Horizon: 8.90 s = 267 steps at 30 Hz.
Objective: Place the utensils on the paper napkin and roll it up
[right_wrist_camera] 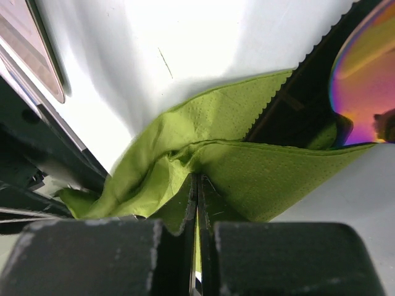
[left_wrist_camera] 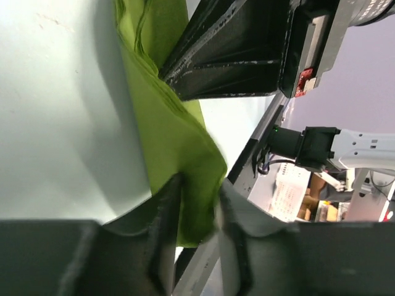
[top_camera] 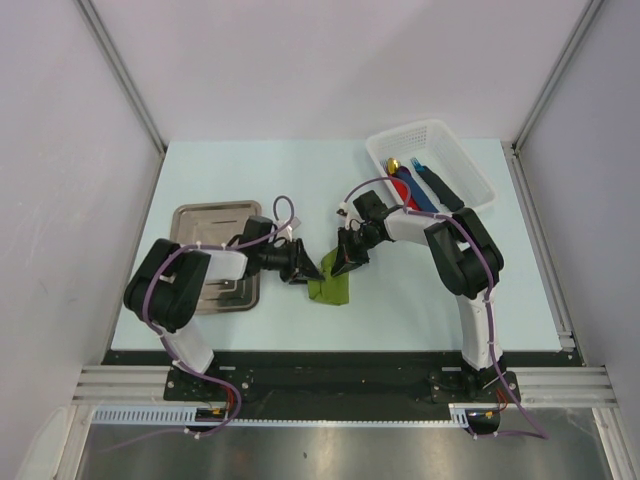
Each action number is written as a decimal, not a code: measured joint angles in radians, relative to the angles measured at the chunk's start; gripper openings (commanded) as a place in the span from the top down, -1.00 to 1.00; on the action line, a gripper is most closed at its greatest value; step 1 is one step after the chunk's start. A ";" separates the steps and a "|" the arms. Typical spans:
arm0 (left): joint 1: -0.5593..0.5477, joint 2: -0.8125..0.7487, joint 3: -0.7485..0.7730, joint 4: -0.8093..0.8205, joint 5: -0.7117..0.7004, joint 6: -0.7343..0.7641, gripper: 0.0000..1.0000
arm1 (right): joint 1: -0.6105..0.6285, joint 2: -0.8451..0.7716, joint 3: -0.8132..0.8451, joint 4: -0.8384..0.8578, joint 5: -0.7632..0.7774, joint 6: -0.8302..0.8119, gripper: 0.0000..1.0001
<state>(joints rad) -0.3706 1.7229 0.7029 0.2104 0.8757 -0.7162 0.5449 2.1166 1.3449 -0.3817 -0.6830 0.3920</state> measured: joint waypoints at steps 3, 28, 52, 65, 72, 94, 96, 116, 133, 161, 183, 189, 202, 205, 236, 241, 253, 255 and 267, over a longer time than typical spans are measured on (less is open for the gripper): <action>-0.009 0.000 0.001 -0.012 0.000 0.010 0.63 | 0.000 0.000 0.000 0.000 0.000 0.000 1.00; -0.119 0.153 0.149 -0.193 -0.093 0.091 0.84 | 0.000 0.000 0.000 0.001 0.001 0.016 0.96; -0.119 0.163 0.179 -0.243 -0.090 0.115 1.00 | -0.117 -0.061 0.016 0.009 -0.019 0.039 0.81; -0.117 0.169 0.185 -0.242 -0.076 0.113 1.00 | -0.079 -0.058 -0.077 0.077 -0.030 0.053 0.88; -0.113 0.168 0.182 -0.206 -0.059 0.096 1.00 | -0.074 -0.048 -0.081 0.109 -0.039 0.071 0.96; -0.196 0.186 0.238 -0.133 -0.039 0.069 0.98 | -0.066 -0.047 -0.093 0.141 -0.033 0.108 1.00; -0.196 0.204 0.238 -0.130 -0.042 0.069 0.93 | -0.066 -0.047 -0.093 0.142 -0.033 0.109 1.00; -0.189 0.254 0.214 0.021 0.064 0.029 -0.05 | -0.158 -0.060 0.037 -0.043 -0.011 0.029 0.23; -0.181 0.251 0.175 0.139 0.114 0.006 -0.25 | -0.108 -0.051 0.033 -0.090 -0.016 -0.067 0.18; -0.106 0.066 0.121 0.127 0.071 -0.066 0.54 | -0.115 -0.019 -0.011 -0.062 -0.030 -0.142 0.88; -0.155 0.270 0.189 -0.128 0.148 0.141 0.96 | -0.115 -0.022 -0.011 -0.061 -0.032 -0.142 0.85; -0.139 0.283 0.175 -0.085 0.183 0.141 1.00 | -0.117 -0.036 -0.007 -0.071 -0.024 -0.133 0.67; -0.135 0.287 0.157 -0.031 0.195 0.117 1.00 | -0.108 -0.239 -0.036 -0.043 -0.101 -0.048 0.68; -0.135 0.287 0.152 -0.017 0.196 0.109 0.99 | -0.088 -0.238 -0.101 -0.038 -0.112 -0.045 0.70; -0.158 0.161 0.145 0.074 0.149 0.088 0.51 | -0.084 -0.114 -0.184 -0.101 -0.085 -0.184 0.78; -0.133 0.274 0.113 0.103 0.169 0.046 0.72 | -0.084 -0.114 -0.177 -0.109 -0.081 -0.184 0.71; -0.123 0.292 0.113 0.119 0.186 0.036 0.80 | -0.146 -0.114 -0.094 -0.011 0.001 -0.045 0.18; -0.123 0.292 0.113 0.119 0.186 0.036 0.81 | -0.148 -0.113 -0.075 0.001 0.015 -0.028 0.18; -0.123 0.292 0.113 0.121 0.186 0.035 0.80 | -0.114 -0.054 -0.016 0.018 0.005 0.007 -0.06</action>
<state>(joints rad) -0.4938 2.0148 0.8158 0.3313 1.0615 -0.6811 0.4305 2.0624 1.3285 -0.3637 -0.6781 0.3992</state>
